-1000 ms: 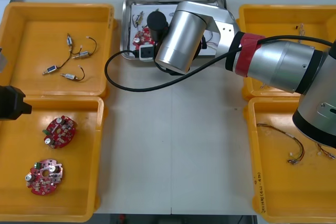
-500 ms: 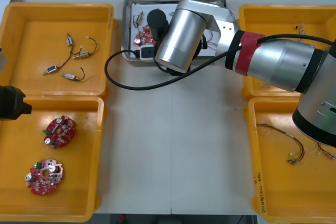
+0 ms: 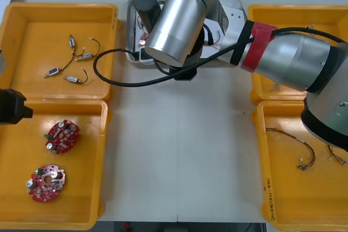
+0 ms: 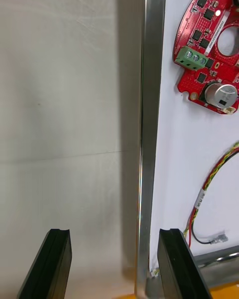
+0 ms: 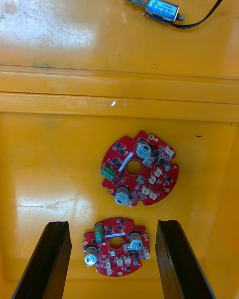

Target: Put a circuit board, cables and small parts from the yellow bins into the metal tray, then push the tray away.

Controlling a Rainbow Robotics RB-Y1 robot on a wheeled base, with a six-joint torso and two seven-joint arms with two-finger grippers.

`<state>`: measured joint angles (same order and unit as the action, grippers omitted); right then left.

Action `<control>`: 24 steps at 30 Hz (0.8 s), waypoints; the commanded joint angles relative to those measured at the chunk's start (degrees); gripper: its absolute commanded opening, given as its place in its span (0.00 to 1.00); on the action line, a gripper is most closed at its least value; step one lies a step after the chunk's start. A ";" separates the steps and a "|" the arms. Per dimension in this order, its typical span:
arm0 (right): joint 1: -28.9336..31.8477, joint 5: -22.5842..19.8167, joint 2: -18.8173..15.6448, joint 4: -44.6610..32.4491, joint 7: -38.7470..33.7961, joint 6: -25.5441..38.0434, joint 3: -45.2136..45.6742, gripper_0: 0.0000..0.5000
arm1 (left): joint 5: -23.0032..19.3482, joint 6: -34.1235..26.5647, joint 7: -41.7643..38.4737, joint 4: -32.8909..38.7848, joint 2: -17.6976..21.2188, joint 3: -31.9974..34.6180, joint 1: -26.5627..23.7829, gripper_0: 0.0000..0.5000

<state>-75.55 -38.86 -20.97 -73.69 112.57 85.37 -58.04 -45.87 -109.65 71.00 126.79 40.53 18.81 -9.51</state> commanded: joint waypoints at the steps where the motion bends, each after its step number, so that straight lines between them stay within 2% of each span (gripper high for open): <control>1: 0.93 -0.34 0.67 -6.56 -1.66 5.95 6.63 1.00 | -0.45 -0.35 3.97 1.71 2.27 1.84 1.42 1.00; 6: 4.80 1.24 0.58 -13.85 -6.58 14.12 12.08 1.00 | -0.45 -0.35 3.97 1.71 2.27 1.84 1.42 1.00; 11: 9.54 5.46 0.58 -23.79 -12.29 24.23 16.91 1.00 | -0.45 -0.35 3.97 1.71 2.27 1.84 1.42 1.00; 16: 13.24 7.66 0.58 -30.29 -17.12 24.63 20.52 1.00 | -0.45 -0.35 3.97 1.71 2.27 1.84 1.42 1.00; 24: 20.09 7.04 -1.27 -39.69 -24.95 24.63 28.25 1.00 | -0.45 -0.35 3.97 1.71 2.27 1.84 1.42 1.00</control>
<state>-58.21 -31.74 -21.11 -108.98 90.91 109.79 -33.93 -45.87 -109.65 71.00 126.80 40.53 18.82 -9.50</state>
